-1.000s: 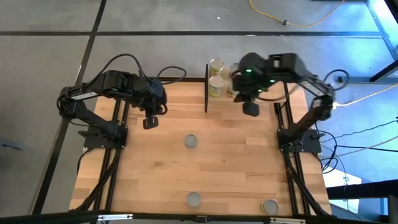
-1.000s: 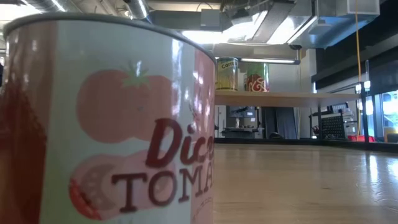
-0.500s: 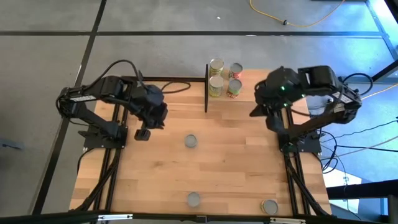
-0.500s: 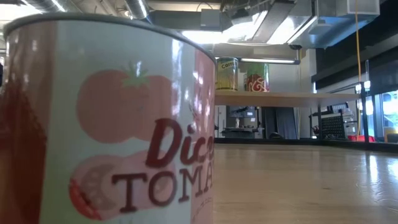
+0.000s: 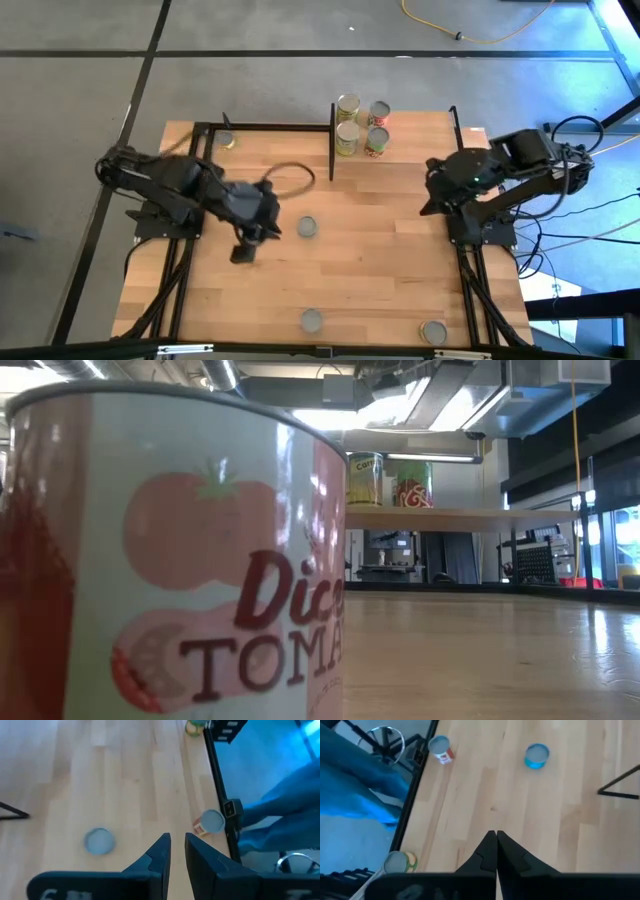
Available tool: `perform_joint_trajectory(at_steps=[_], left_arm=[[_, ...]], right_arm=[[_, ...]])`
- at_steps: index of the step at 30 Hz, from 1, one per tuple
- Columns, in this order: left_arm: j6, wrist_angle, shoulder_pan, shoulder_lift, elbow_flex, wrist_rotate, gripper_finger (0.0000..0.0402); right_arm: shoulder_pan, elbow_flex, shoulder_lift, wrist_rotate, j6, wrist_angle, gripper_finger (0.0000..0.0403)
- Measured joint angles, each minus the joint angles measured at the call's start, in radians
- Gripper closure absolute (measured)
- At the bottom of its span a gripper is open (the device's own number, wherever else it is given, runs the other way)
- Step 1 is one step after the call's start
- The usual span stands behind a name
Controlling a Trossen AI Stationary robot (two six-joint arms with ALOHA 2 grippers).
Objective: Pick and place cans onto a shelf
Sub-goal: Move the white and orange can to the middle of the table
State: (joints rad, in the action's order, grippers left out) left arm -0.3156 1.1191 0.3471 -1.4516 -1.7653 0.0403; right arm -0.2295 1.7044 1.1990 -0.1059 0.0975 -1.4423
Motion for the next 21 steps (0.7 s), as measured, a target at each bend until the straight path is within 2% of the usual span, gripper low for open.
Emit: perform_joint_trajectory(at_steps=[5,10,16,21], left_arm=[[-0.079,-0.046,0.069,-0.126,0.0,-0.001,0.0351],[-0.14,-0.09,0.14,-0.244,0.001,-0.005,0.0351],[-0.157,-0.141,0.174,-0.369,0.001,-0.033,0.0351],[-0.24,-0.156,0.183,-0.437,0.001,-0.054,0.0357]], right_arm=[[-0.018,-0.112,-0.076,0.0,0.029,0.082,0.0403],[-0.036,-0.195,-0.111,0.0,0.029,0.091,0.0403],[-0.038,-0.246,-0.122,0.0,0.024,0.09,0.0402],[-0.038,-0.265,-0.122,-0.004,-0.005,0.09,0.0402]])
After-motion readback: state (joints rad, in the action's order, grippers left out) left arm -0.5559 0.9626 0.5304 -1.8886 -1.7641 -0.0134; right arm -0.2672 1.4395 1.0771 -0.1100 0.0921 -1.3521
